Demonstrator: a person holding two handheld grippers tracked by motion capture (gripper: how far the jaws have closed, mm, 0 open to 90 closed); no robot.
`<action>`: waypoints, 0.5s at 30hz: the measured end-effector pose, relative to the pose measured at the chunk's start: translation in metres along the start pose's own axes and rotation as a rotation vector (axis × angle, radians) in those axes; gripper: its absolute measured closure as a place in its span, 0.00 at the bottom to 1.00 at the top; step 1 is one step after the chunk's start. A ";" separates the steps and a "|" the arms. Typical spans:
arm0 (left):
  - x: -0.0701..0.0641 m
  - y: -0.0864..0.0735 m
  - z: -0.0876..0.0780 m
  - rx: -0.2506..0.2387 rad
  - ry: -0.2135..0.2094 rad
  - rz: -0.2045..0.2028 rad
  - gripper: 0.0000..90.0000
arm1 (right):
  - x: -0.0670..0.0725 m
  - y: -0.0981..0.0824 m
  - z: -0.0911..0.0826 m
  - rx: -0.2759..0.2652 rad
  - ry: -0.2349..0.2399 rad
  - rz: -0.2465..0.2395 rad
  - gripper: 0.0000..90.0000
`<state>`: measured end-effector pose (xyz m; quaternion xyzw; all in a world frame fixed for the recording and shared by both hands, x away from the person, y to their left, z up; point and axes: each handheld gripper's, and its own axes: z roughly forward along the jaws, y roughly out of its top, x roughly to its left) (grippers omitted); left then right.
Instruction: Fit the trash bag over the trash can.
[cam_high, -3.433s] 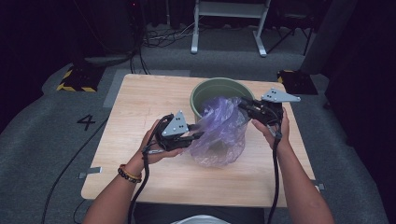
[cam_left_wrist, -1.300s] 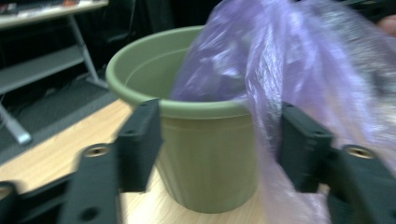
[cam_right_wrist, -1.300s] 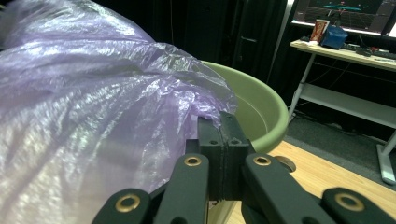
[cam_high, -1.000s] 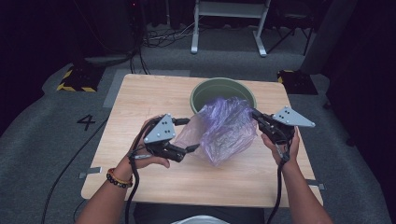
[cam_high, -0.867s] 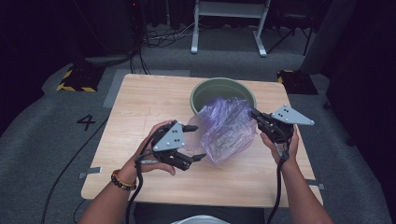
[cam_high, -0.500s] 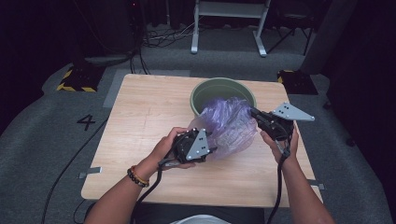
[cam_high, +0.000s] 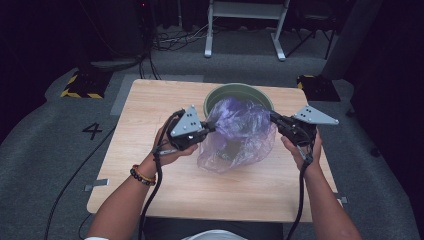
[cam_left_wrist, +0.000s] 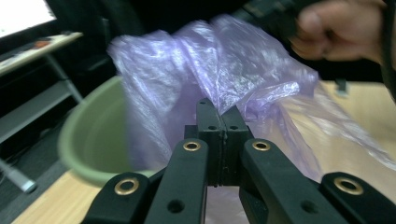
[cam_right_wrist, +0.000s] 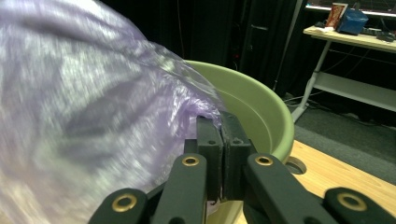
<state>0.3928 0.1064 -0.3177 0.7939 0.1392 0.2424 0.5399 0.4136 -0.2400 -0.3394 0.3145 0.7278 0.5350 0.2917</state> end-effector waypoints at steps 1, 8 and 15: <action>0.006 0.001 -0.001 -0.003 0.025 -0.011 1.00 | -0.004 -0.001 0.004 0.009 -0.009 0.009 0.97; 0.038 -0.008 0.005 0.039 0.118 -0.078 1.00 | -0.013 -0.011 0.007 0.026 -0.051 0.019 0.91; 0.060 -0.030 0.007 0.070 0.147 -0.185 1.00 | -0.016 -0.015 -0.010 0.032 -0.103 0.008 0.59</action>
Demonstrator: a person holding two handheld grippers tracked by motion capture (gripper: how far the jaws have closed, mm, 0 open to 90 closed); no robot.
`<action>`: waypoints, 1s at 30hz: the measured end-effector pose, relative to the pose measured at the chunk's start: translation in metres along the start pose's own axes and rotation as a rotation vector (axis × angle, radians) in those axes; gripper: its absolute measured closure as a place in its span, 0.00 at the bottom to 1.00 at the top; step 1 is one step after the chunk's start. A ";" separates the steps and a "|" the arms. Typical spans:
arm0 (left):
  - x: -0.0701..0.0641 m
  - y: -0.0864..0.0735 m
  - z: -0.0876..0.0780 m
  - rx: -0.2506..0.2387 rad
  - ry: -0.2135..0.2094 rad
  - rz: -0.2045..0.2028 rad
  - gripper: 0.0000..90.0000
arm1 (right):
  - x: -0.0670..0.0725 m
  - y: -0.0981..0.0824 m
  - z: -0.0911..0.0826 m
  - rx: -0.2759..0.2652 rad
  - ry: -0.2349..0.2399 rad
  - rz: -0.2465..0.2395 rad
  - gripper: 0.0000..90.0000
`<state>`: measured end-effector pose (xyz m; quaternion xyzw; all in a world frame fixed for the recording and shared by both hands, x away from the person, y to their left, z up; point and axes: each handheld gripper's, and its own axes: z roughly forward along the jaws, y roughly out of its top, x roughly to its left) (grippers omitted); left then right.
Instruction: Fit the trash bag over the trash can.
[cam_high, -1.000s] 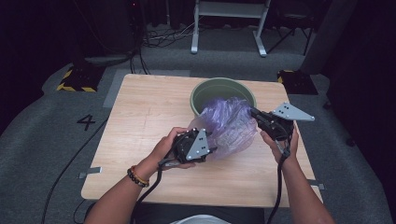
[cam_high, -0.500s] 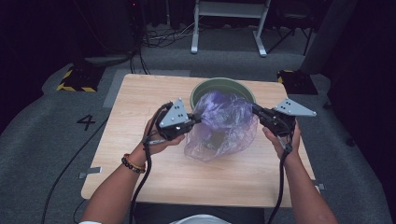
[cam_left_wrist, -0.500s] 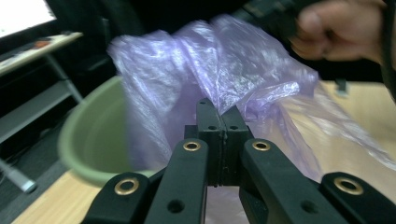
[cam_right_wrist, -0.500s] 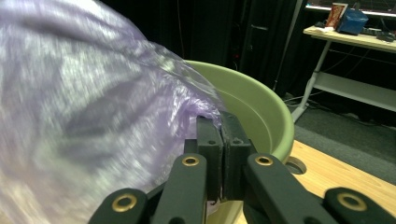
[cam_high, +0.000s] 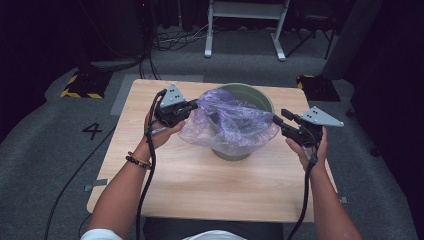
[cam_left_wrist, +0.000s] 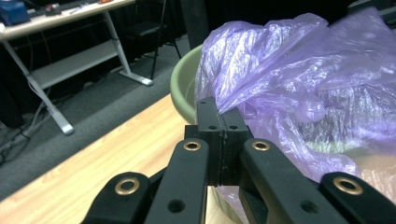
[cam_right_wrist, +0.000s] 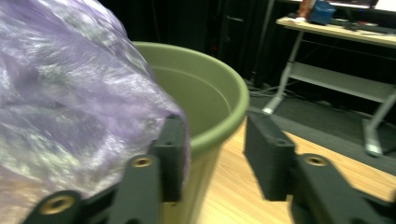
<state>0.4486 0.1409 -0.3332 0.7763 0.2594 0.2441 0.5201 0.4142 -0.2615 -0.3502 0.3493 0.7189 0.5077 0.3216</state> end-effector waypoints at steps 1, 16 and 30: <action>0.000 0.000 0.000 0.000 0.000 0.000 1.00 | 0.001 0.000 -0.002 0.006 -0.004 -0.004 0.56; -0.026 0.008 -0.003 -0.019 -0.044 0.061 0.76 | 0.042 0.017 -0.020 -0.015 0.075 -0.176 0.56; -0.002 -0.003 -0.002 0.022 0.055 -0.031 0.66 | 0.004 0.005 -0.007 0.027 -0.028 -0.052 0.98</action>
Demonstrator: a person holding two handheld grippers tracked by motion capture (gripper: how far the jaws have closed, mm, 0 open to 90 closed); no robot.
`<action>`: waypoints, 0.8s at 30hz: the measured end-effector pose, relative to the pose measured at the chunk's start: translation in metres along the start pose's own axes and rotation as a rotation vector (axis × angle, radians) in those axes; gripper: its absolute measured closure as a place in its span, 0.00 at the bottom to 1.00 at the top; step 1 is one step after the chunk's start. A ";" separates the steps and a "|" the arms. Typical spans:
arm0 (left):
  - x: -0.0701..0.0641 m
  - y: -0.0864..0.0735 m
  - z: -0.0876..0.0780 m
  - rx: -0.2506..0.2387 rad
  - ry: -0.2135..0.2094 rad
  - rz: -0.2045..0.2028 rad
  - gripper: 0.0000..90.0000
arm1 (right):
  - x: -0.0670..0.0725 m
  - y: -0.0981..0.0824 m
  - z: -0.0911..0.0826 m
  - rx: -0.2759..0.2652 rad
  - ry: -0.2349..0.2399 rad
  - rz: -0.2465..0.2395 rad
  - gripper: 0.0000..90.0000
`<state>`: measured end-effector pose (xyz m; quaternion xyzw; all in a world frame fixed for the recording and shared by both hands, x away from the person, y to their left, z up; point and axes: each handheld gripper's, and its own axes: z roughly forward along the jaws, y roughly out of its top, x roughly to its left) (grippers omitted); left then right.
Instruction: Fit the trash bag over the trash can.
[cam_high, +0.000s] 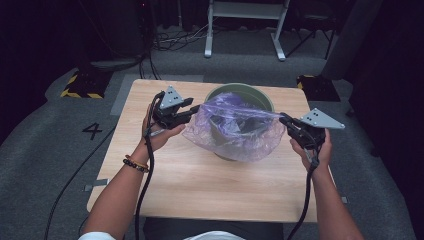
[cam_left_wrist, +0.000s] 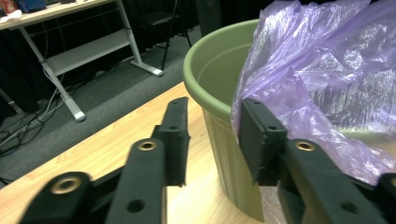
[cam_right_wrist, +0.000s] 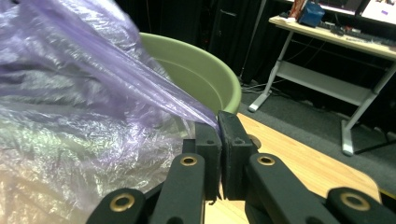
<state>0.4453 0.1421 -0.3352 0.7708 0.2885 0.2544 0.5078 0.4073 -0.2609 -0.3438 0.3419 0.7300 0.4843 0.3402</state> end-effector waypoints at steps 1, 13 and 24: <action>0.000 0.000 0.000 0.000 0.000 0.000 0.56 | 0.000 0.000 0.000 0.000 0.000 0.000 0.98; -0.038 -0.019 -0.047 -0.092 -0.187 0.033 0.18 | -0.001 0.002 0.005 -0.015 0.051 0.056 0.98; -0.037 -0.054 -0.047 -0.021 -0.198 0.065 0.18 | -0.002 0.008 0.006 -0.016 0.052 0.062 0.98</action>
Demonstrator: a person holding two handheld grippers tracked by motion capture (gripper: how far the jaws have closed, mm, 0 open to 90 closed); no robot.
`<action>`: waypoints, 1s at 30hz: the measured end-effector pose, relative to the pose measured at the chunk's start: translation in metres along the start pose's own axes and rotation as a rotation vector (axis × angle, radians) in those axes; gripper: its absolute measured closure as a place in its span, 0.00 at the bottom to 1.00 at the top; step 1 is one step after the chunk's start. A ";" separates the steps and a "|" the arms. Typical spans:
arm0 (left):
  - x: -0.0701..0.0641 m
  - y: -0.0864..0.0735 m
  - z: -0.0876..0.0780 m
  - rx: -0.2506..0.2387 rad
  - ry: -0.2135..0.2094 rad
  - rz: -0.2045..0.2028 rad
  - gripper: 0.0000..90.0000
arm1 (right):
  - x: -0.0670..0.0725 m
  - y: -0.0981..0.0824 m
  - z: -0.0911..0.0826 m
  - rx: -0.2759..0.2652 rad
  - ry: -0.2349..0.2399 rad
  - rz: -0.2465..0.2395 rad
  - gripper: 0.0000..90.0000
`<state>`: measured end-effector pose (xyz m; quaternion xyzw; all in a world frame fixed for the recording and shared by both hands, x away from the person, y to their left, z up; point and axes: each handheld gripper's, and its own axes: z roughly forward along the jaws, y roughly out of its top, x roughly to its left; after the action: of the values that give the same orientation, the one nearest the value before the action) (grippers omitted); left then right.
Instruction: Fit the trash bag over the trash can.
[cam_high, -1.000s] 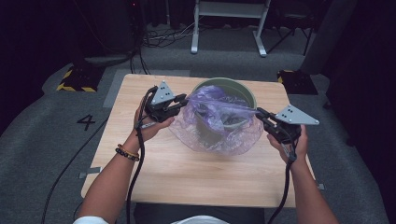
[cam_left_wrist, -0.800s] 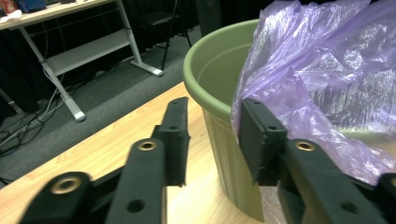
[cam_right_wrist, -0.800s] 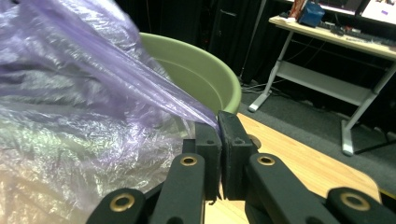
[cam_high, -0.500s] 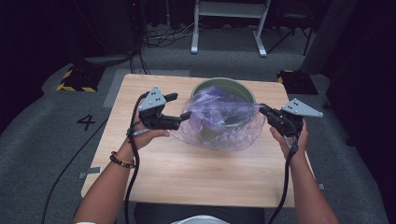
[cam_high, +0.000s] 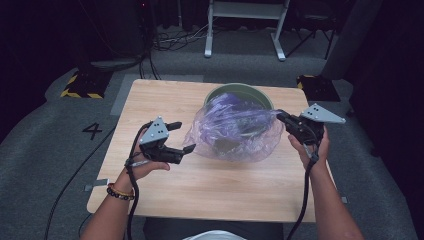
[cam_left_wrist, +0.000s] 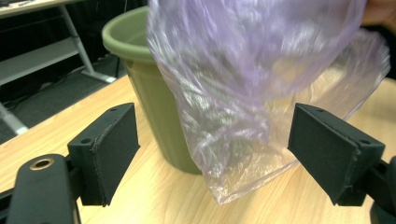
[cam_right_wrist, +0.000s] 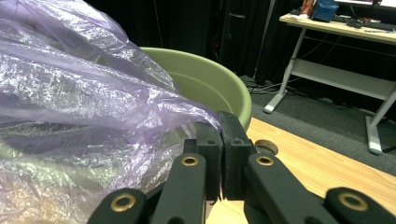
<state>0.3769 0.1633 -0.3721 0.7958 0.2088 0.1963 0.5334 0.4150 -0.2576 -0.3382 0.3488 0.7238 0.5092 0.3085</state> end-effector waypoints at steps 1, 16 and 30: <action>-0.004 0.001 0.005 0.006 0.000 0.021 0.18 | 0.001 0.000 0.002 0.004 0.004 0.000 0.98; 0.021 0.039 0.047 0.069 0.172 0.120 0.87 | -0.007 -0.005 0.005 0.009 0.021 0.028 0.96; 0.071 0.051 0.055 0.083 0.149 -0.020 0.97 | -0.030 -0.019 0.031 0.059 -0.027 0.088 0.96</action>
<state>0.4718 0.1420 -0.3374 0.7983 0.2636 0.2408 0.4850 0.4531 -0.2706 -0.3621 0.3962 0.7181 0.4960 0.2851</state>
